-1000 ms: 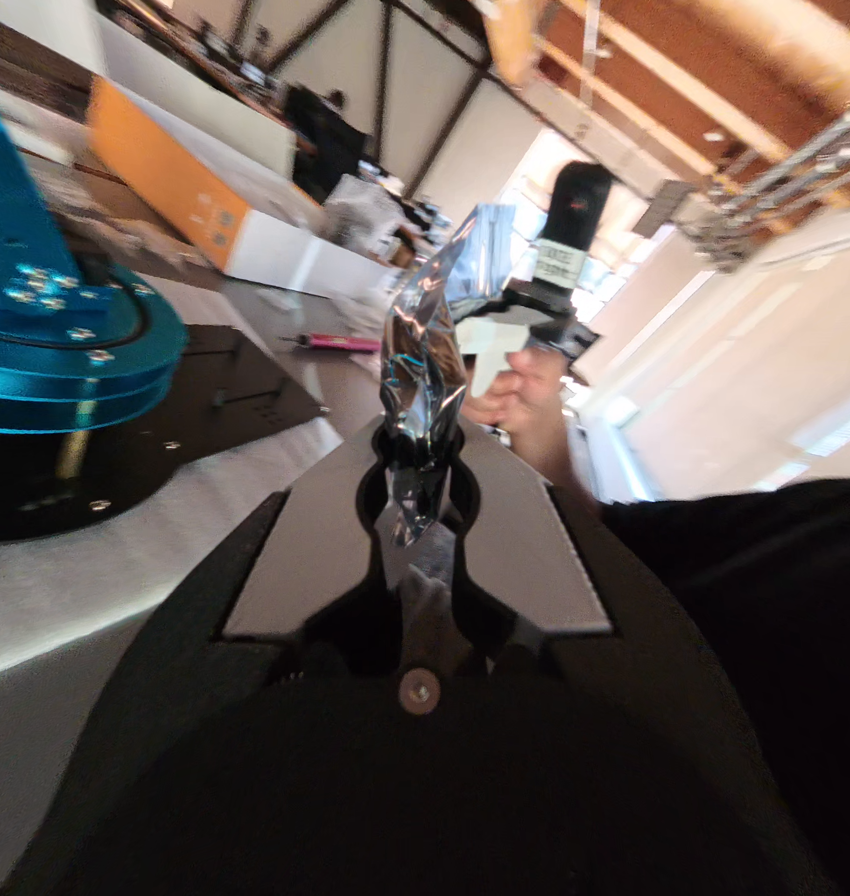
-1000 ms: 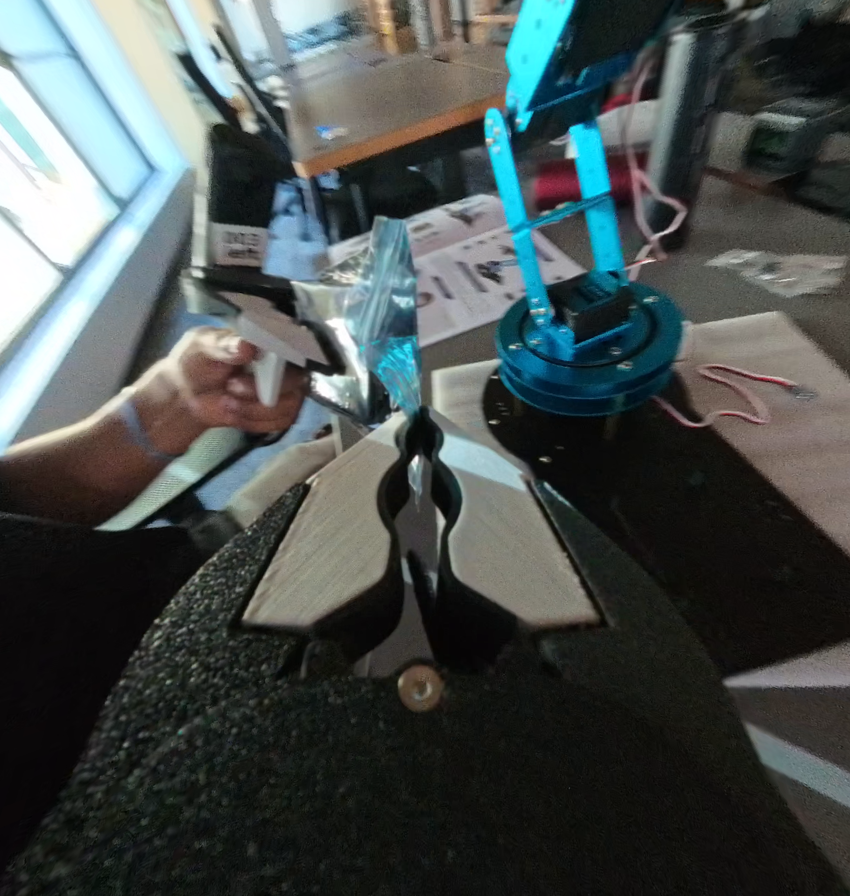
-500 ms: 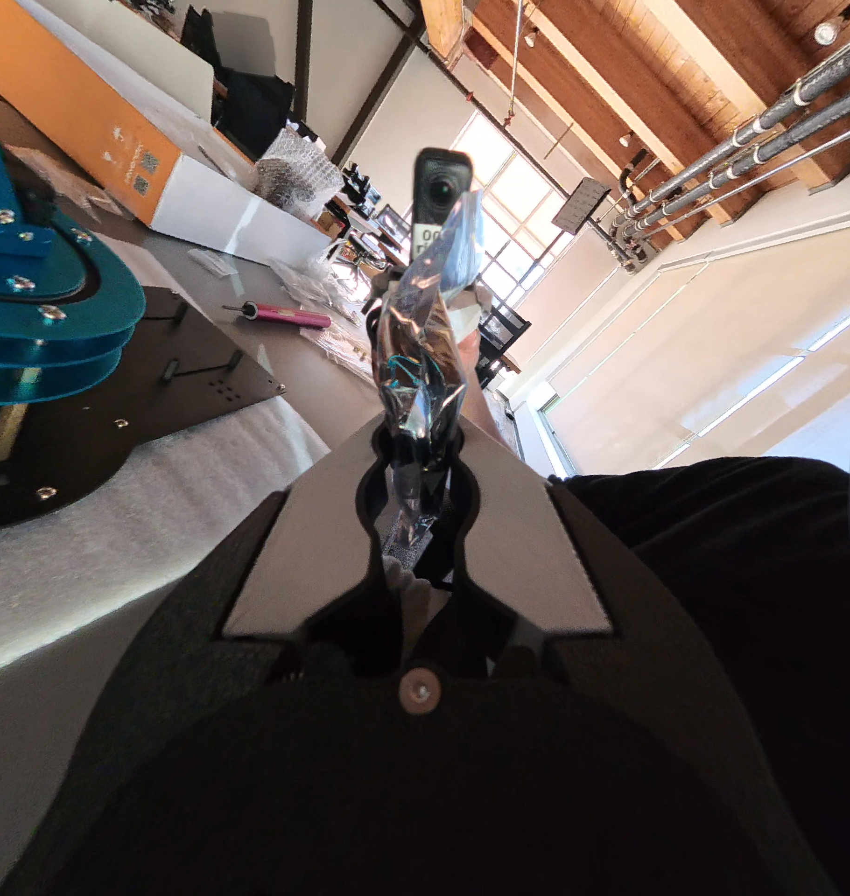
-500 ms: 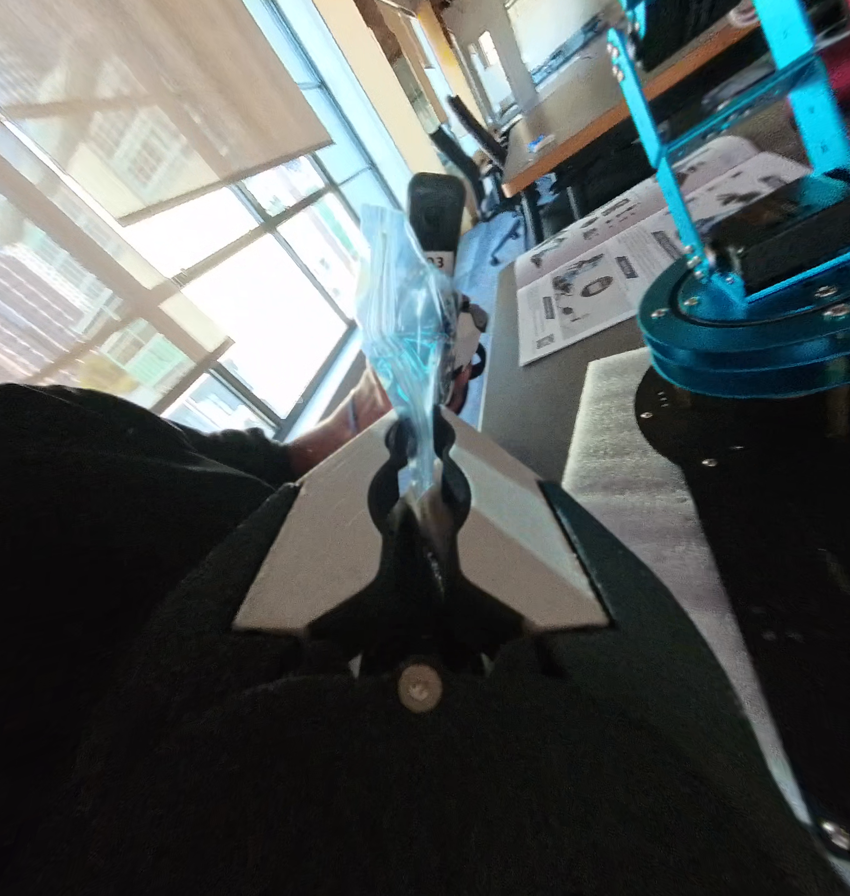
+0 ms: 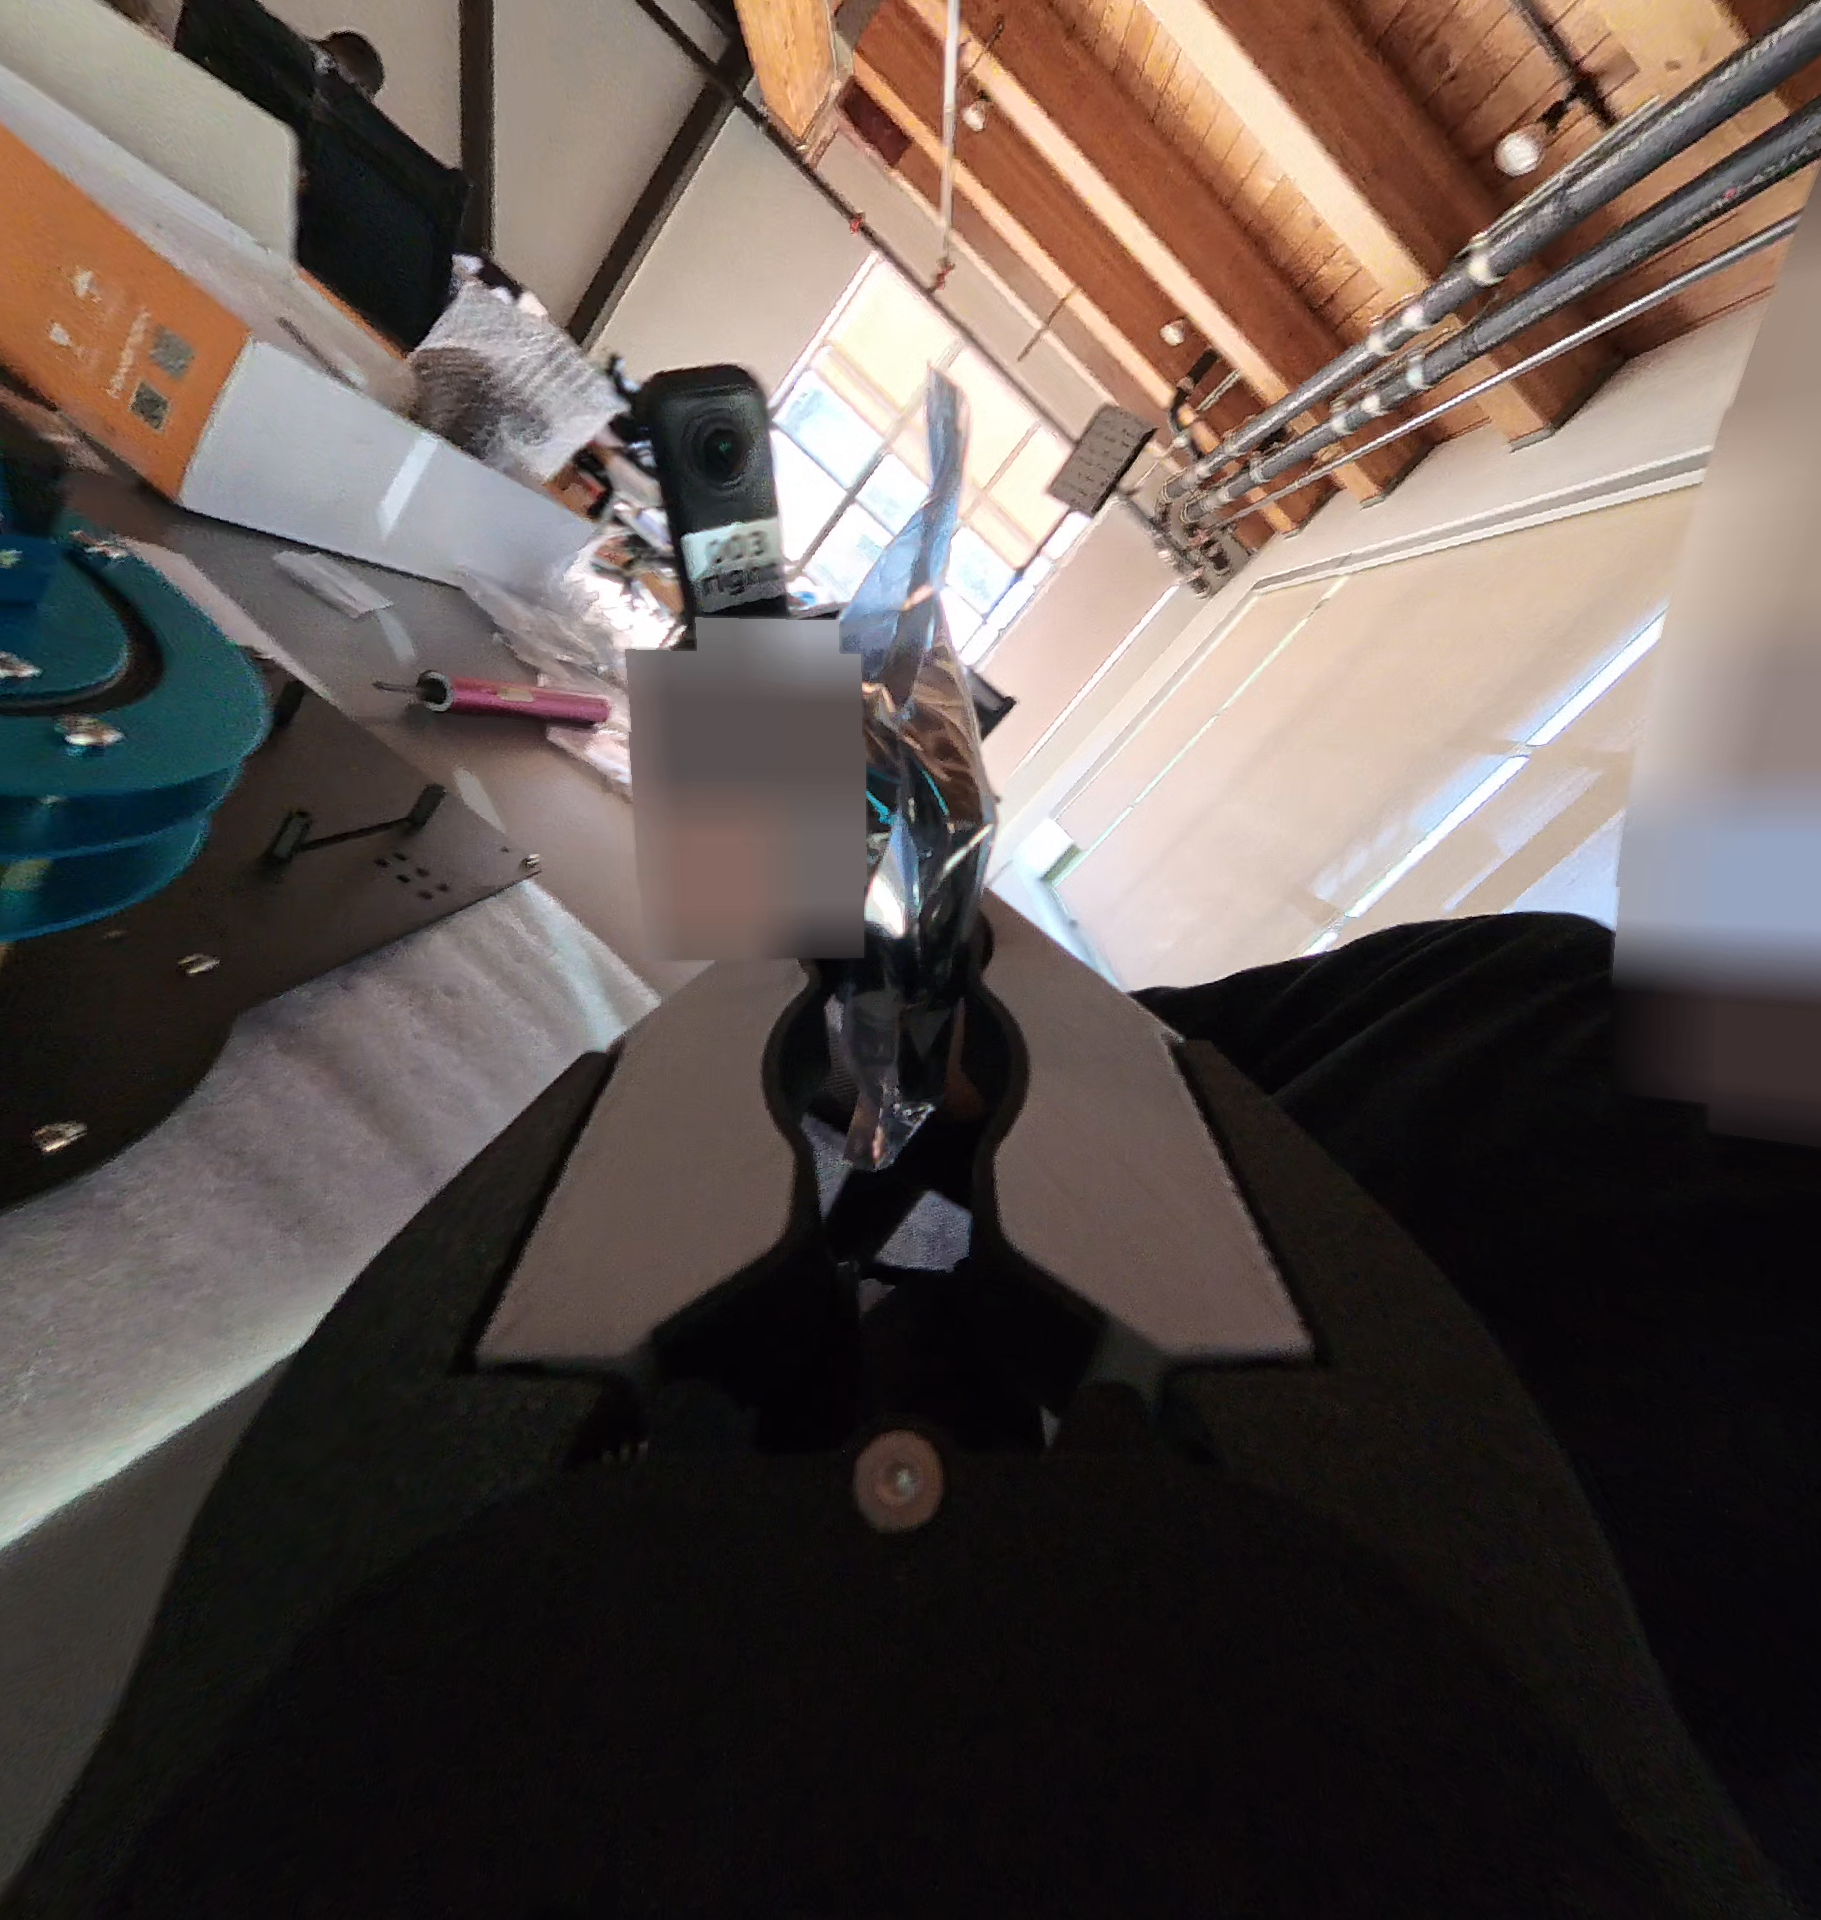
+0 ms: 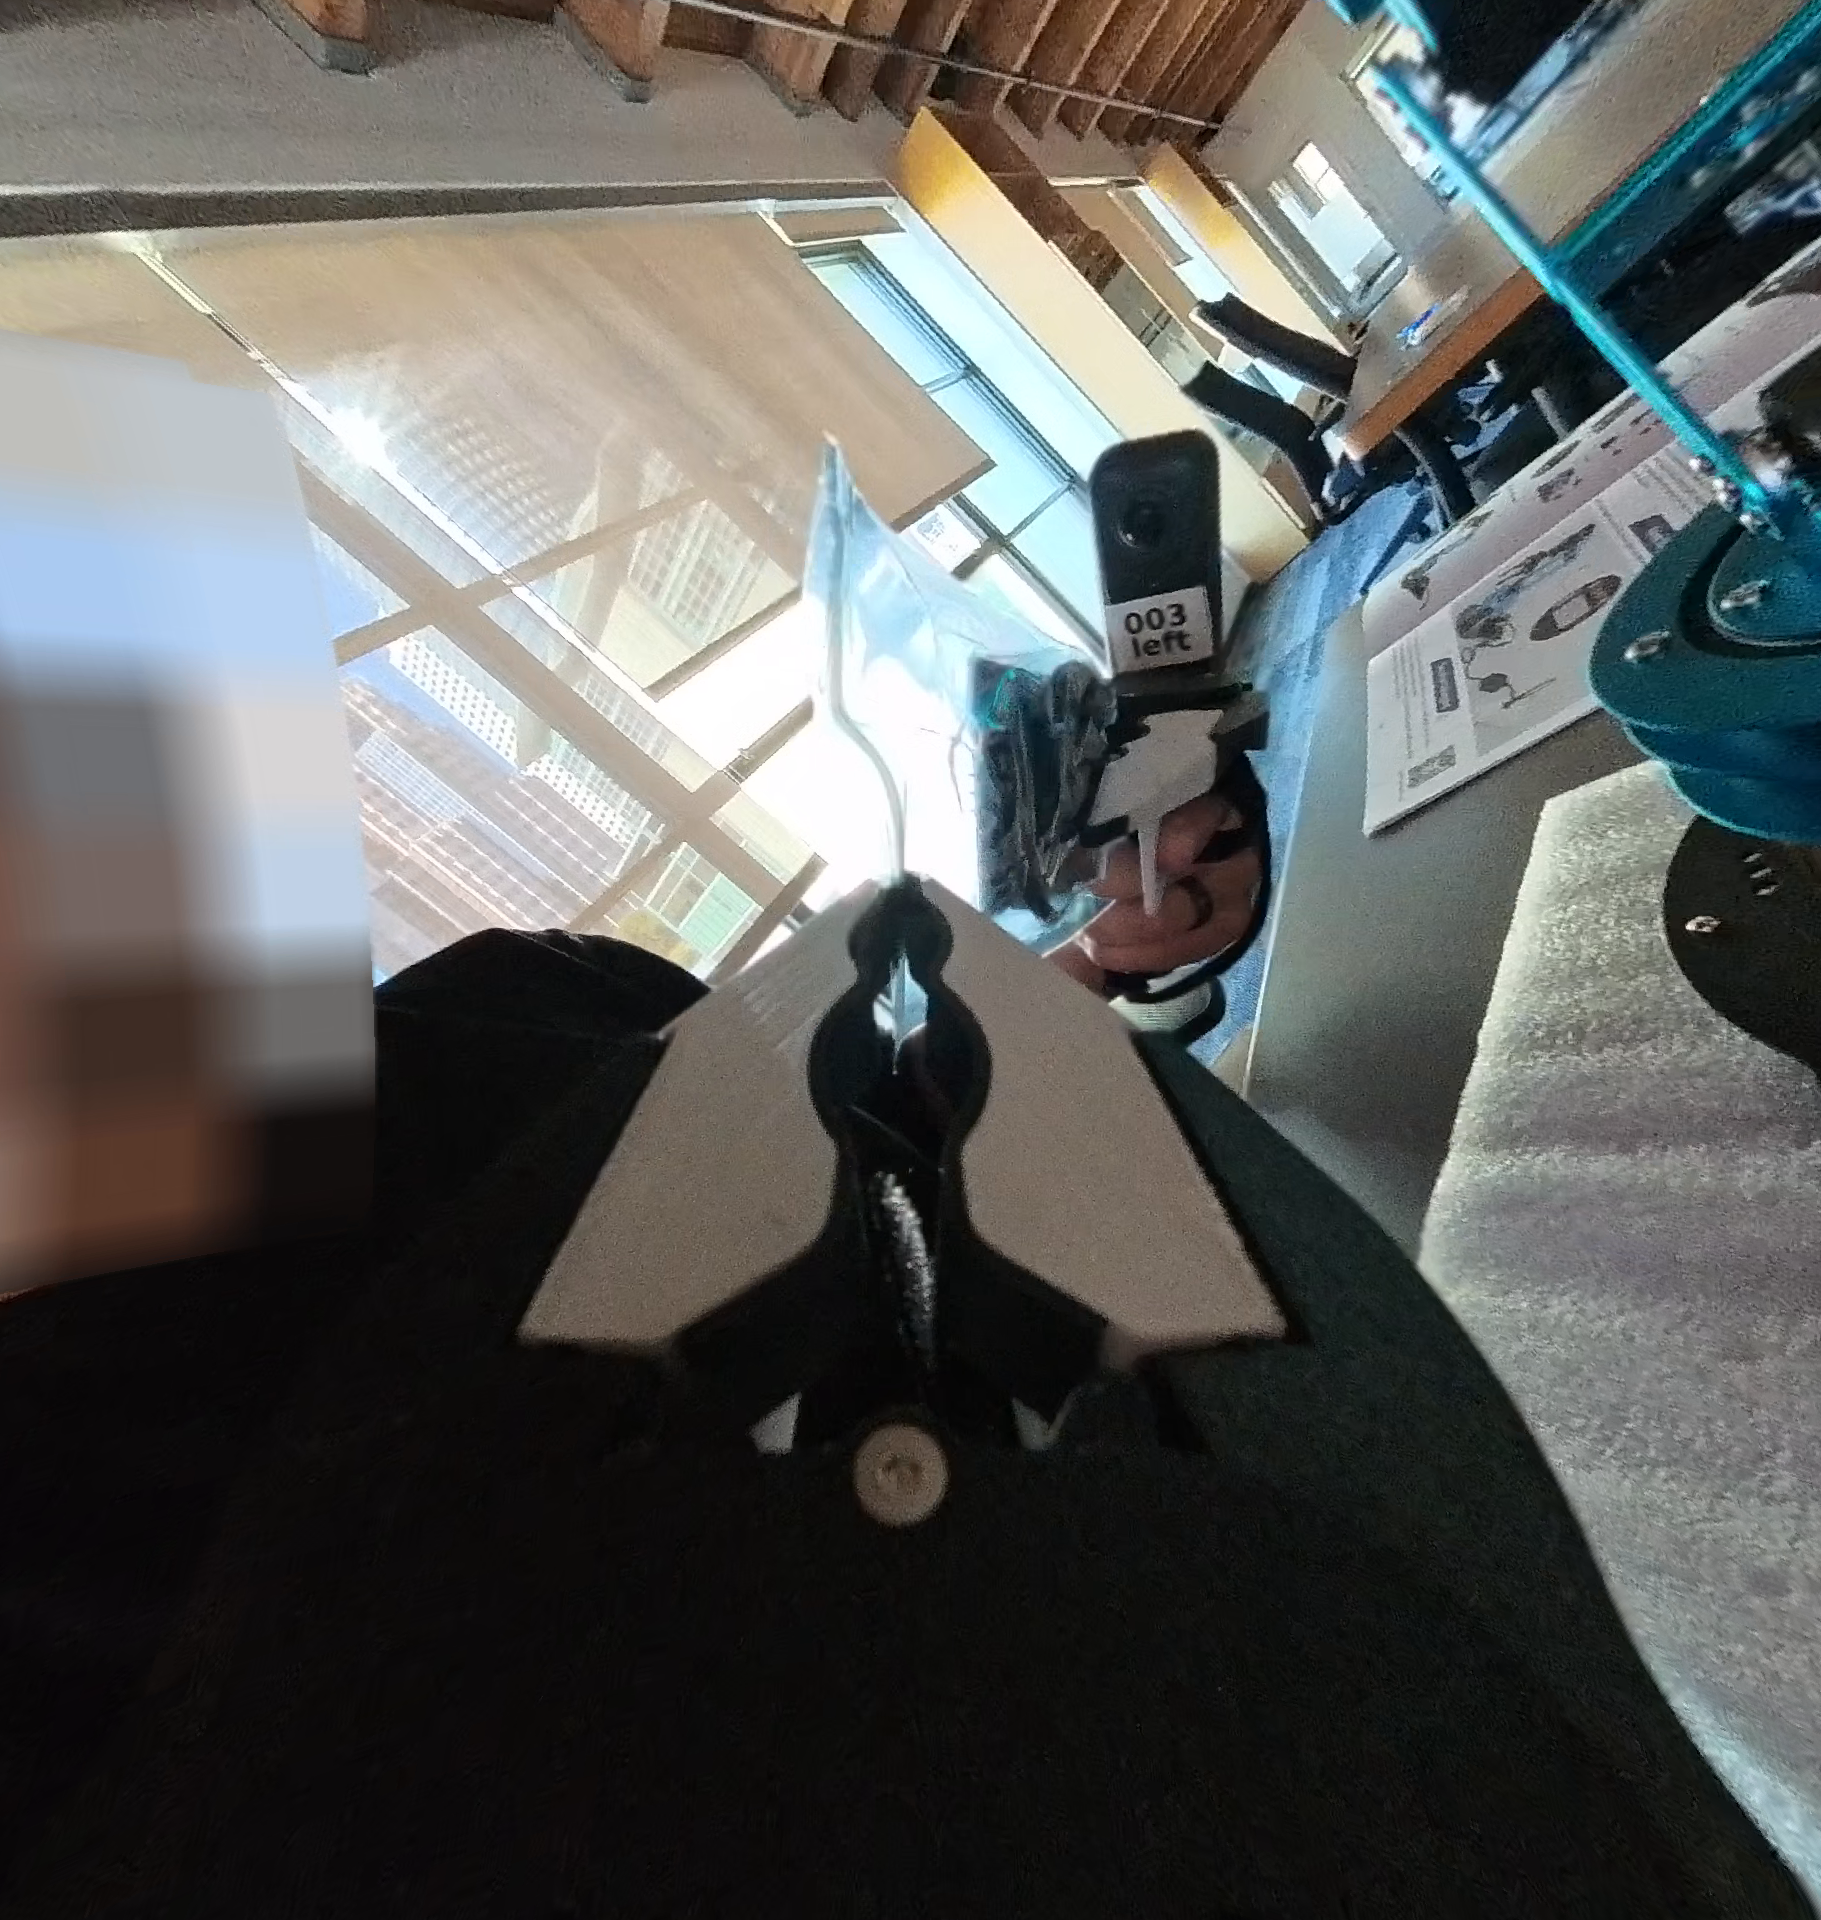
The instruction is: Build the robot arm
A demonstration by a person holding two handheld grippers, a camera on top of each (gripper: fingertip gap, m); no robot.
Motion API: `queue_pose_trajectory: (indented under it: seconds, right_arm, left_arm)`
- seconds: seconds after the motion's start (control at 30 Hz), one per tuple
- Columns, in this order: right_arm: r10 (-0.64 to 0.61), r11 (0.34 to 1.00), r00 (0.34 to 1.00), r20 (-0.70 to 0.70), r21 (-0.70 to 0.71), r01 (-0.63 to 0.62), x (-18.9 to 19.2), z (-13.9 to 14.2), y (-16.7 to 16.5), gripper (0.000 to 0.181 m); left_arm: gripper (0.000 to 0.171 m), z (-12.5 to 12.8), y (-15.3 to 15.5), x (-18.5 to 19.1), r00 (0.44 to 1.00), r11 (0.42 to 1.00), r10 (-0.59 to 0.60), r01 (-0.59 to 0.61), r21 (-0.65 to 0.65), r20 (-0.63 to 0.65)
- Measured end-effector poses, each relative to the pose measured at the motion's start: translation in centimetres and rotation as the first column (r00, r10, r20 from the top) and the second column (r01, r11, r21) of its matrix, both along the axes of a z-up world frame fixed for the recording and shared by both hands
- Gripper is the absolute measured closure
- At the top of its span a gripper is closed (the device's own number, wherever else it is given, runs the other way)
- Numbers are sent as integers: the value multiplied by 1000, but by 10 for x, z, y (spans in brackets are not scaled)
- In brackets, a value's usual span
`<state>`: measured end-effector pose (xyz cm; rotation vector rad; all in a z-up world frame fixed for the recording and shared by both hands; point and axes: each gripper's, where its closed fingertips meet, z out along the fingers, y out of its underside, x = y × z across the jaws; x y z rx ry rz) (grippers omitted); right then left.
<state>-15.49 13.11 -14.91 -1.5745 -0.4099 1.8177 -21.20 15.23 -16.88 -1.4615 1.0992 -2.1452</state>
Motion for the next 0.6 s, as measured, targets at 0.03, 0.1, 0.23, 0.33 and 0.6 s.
queue_pose_trajectory:
  seconds: [0.03,0.1,0.23,0.33,0.6]
  right_arm:
    - [-29,1000,998,47,6,29,1,-5,4,181]
    - [-126,992,969,215,57,117,6,-21,15,181]
    - [-302,951,826,475,214,224,16,-34,26,181]
    - [-335,936,736,588,298,188,13,-44,16,181]
    - [-292,943,743,602,312,118,6,-45,-4,181]
  left_arm:
    - [154,-6,4,2,999,999,29,-29,20,-31]
    - [149,-23,16,7,985,989,121,-109,97,-120]
    - [113,-39,44,10,897,891,385,-299,342,-218]
    - [114,-19,42,17,869,792,471,-339,508,-154]
    - [105,0,-1,75,960,748,256,-121,652,-116]
